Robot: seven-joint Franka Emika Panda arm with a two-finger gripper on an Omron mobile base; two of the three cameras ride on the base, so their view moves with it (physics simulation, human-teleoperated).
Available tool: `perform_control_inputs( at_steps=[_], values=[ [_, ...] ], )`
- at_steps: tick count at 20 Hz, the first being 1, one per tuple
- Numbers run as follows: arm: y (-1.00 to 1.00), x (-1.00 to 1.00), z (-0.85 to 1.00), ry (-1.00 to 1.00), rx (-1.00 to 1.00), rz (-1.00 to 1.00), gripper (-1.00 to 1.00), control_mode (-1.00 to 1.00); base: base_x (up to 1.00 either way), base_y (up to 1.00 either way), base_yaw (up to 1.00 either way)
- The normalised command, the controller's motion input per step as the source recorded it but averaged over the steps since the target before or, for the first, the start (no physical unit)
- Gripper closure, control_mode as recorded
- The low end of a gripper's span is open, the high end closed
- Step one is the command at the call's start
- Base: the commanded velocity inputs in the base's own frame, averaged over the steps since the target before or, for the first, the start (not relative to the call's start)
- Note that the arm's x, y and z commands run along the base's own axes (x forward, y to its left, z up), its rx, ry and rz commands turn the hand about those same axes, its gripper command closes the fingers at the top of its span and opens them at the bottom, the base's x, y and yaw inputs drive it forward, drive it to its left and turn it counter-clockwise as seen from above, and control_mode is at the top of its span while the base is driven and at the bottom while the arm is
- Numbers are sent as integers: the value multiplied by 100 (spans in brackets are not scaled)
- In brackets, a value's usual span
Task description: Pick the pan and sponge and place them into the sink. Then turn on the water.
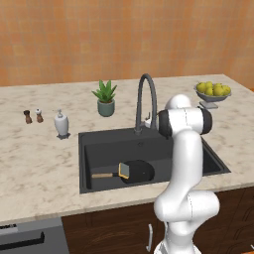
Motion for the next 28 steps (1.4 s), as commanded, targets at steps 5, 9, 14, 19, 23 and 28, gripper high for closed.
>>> perform_control_inputs(
  at_steps=[5, 9, 14, 19, 23, 28],
  values=[
    [1, 16, -4, 0, 1, 0, -100, -100, 0, 0, 0],
    [0, 16, -3, 0, 2, -1, -100, -100, 0, 0, 0],
    [0, 12, -2, 0, 3, 0, -100, -100, 0, 0, 0],
    [0, 6, -3, 0, 2, -1, -100, -100, 0, 0, 0],
    [-7, 0, 0, 0, 0, -4, -100, -100, 0, 0, 0],
    [-41, 0, 0, 0, 0, -1, -100, -100, 0, 0, 0]
  ],
)
